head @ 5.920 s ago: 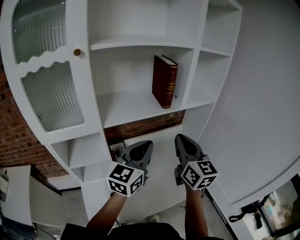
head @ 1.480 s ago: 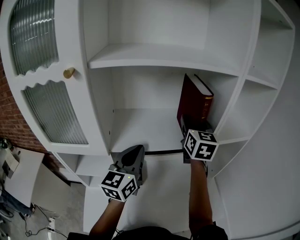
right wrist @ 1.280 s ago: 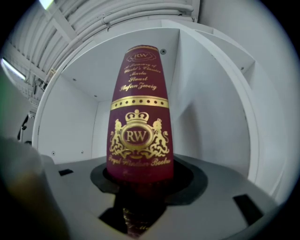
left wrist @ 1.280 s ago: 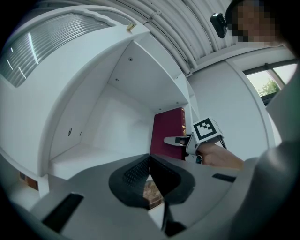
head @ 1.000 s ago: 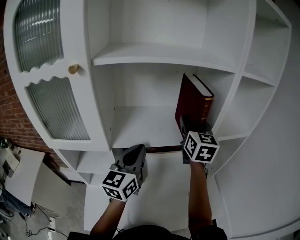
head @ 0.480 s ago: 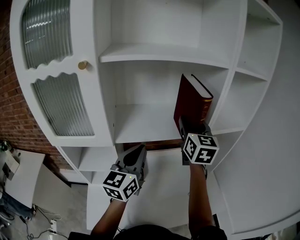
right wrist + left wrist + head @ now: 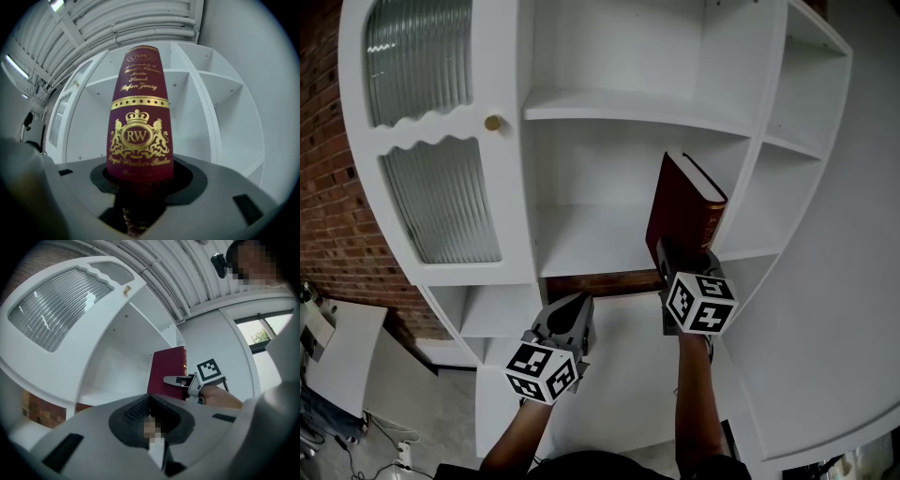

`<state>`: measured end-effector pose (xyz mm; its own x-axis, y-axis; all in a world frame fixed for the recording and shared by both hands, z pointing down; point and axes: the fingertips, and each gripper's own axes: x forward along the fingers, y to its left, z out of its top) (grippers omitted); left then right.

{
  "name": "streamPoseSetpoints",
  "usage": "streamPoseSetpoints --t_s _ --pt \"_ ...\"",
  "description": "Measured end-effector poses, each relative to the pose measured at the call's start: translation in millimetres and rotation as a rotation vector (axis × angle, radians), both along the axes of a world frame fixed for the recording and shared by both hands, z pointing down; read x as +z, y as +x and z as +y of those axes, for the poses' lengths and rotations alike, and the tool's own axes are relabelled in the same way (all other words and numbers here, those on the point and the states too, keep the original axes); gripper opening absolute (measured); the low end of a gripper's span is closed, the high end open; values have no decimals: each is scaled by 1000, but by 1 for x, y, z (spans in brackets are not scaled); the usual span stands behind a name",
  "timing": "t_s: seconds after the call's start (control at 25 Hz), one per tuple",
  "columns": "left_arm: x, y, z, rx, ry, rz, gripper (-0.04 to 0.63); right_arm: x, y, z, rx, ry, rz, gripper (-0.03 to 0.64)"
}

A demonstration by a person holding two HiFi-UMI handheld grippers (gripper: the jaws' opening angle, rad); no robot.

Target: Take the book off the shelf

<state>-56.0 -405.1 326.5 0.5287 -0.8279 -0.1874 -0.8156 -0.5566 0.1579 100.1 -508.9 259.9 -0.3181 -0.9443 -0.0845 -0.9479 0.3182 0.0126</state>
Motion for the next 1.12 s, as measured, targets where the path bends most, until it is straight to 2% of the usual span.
streamPoseSetpoints --t_s 1.12 --pt "14 -31 86 102 -19 11 15 18 -38 105 41 -31 -3 238"
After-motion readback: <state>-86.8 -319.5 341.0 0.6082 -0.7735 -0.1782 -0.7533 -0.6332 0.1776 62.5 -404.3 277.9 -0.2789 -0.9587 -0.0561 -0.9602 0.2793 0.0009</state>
